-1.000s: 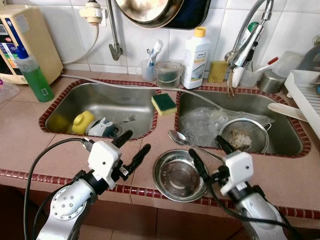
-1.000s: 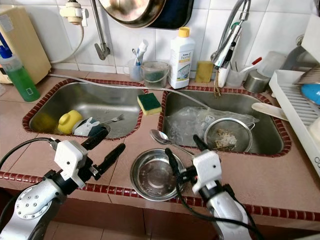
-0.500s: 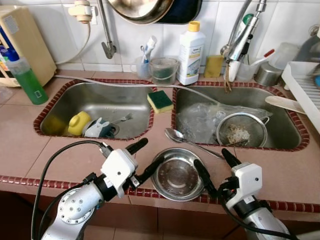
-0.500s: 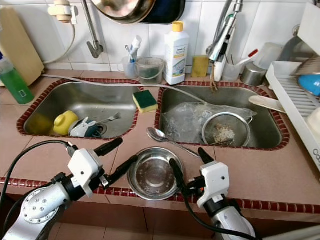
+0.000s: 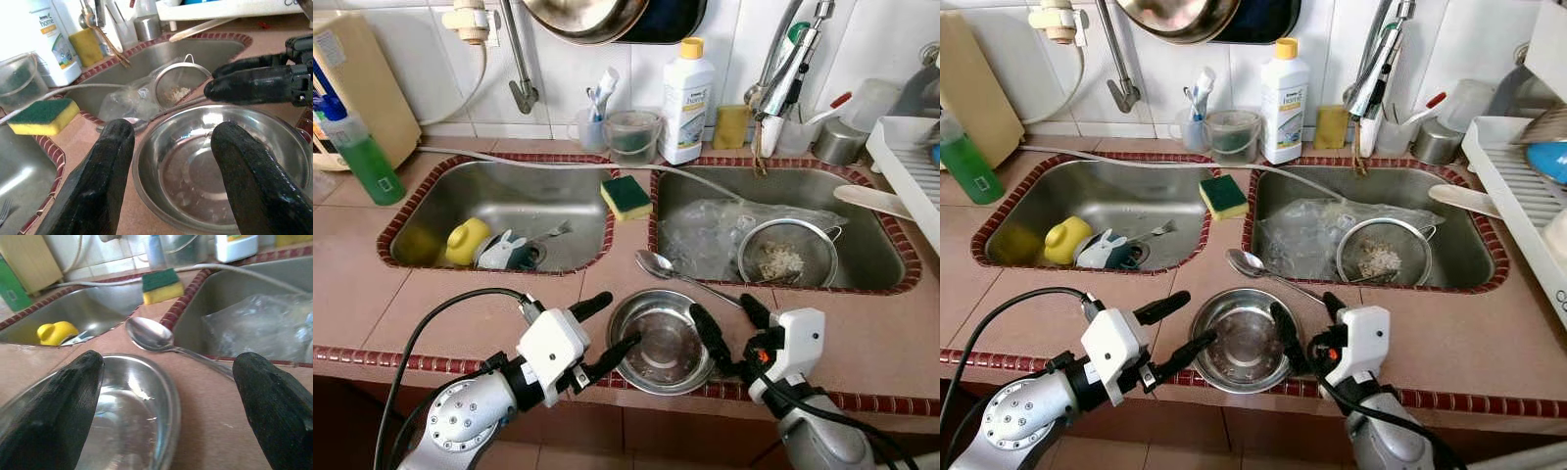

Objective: Kitchen organization

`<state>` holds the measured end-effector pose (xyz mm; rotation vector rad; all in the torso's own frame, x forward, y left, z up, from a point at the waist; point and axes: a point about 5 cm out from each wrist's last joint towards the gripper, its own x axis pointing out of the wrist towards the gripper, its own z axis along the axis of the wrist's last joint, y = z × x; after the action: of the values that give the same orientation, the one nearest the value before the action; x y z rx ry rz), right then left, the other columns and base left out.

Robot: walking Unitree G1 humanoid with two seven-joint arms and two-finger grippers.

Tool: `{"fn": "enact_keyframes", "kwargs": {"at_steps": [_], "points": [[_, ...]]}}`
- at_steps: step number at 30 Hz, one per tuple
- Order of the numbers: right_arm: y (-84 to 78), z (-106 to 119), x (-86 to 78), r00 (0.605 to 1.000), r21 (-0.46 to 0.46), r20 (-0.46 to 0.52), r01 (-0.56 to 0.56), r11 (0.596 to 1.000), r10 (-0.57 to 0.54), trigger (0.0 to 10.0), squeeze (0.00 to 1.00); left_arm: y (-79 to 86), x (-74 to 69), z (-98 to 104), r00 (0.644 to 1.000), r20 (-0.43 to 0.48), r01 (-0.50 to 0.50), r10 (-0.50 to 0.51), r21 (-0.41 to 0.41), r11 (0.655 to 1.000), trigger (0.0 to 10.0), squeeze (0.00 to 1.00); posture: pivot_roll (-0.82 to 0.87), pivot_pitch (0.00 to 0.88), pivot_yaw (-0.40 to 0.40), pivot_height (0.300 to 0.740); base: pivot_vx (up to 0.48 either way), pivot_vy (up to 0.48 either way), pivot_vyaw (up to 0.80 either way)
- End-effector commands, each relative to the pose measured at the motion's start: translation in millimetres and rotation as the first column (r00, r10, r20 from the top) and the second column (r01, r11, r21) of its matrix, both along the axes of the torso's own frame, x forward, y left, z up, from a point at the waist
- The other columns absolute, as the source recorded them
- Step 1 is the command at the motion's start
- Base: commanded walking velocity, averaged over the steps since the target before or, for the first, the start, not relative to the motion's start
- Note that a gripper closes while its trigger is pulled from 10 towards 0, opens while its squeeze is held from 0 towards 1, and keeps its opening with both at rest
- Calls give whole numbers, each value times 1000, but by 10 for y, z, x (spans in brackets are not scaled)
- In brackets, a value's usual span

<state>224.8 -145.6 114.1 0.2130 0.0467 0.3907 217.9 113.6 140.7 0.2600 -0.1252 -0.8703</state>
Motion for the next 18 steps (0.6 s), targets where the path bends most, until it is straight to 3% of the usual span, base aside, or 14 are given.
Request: {"fn": "enact_keyframes", "kwargs": {"at_steps": [1, 6, 18], "points": [[42, 77, 4, 999, 28, 10, -35, 999, 34, 10000, 0, 10, 5, 52, 1000, 21, -9, 9, 0, 1000, 10000, 0, -108, 75, 42, 740, 0, 0, 0], [64, 136, 89, 999, 36, -15, -38, 999, 38, 10000, 0, -27, 5, 77, 1000, 28, -13, 13, -20, 1000, 10000, 0, -103, 66, 34, 740, 0, 0, 0], [68, 160, 107, 994, 72, -97, -46, 996, 53, 10000, 0, -53, 9, 115, 999, 33, -25, 27, -45, 999, 10000, 0, -104, 69, 33, 740, 0, 0, 0]]}}
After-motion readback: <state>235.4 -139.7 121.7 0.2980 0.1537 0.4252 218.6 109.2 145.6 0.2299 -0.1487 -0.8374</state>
